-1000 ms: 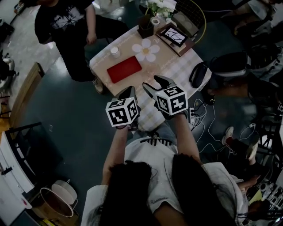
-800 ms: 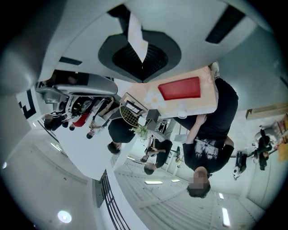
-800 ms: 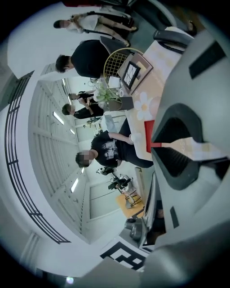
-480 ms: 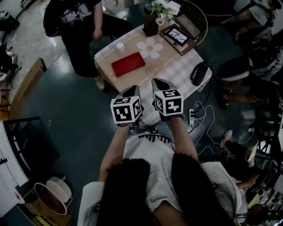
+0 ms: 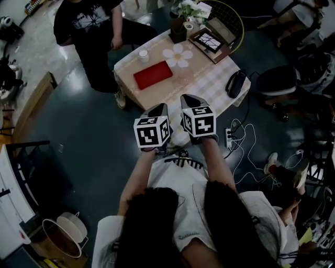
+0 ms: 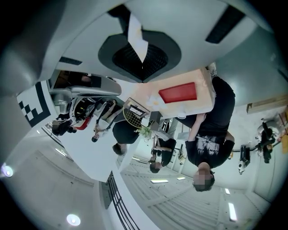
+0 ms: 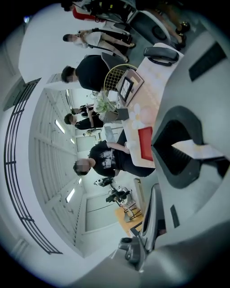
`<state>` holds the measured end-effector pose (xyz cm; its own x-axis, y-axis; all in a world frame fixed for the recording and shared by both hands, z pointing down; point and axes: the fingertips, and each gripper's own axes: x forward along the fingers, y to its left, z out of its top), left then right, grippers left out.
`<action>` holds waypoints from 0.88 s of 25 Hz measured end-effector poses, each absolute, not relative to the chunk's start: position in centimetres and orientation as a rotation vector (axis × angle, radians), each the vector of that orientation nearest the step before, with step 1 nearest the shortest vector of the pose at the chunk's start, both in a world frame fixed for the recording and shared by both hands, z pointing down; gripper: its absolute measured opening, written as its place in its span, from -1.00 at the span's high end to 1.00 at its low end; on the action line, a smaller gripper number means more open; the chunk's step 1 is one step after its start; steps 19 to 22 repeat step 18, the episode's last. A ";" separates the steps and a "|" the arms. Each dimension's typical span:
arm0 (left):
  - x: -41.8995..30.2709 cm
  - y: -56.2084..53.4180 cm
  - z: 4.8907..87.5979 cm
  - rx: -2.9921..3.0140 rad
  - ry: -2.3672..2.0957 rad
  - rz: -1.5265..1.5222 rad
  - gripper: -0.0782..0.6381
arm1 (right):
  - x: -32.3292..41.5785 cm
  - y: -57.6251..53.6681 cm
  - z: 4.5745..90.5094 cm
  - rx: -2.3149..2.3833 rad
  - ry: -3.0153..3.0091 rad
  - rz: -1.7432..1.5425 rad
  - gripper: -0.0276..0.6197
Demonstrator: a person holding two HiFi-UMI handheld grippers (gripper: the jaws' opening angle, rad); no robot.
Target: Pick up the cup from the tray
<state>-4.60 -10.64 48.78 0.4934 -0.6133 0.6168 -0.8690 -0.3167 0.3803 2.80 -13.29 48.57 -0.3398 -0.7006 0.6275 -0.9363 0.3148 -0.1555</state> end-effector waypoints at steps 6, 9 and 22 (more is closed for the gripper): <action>-4.4 -10.3 48.4 2.068 -1.203 0.477 0.77 | 2.5 -12.6 48.4 1.443 -2.139 0.686 0.89; -4.5 -10.2 48.2 2.076 -1.212 0.475 0.77 | 2.3 -12.3 48.4 1.435 -2.137 0.677 0.89; -4.3 -10.4 48.3 2.071 -1.221 0.462 0.77 | 2.3 -11.7 48.9 1.417 -2.129 0.667 0.89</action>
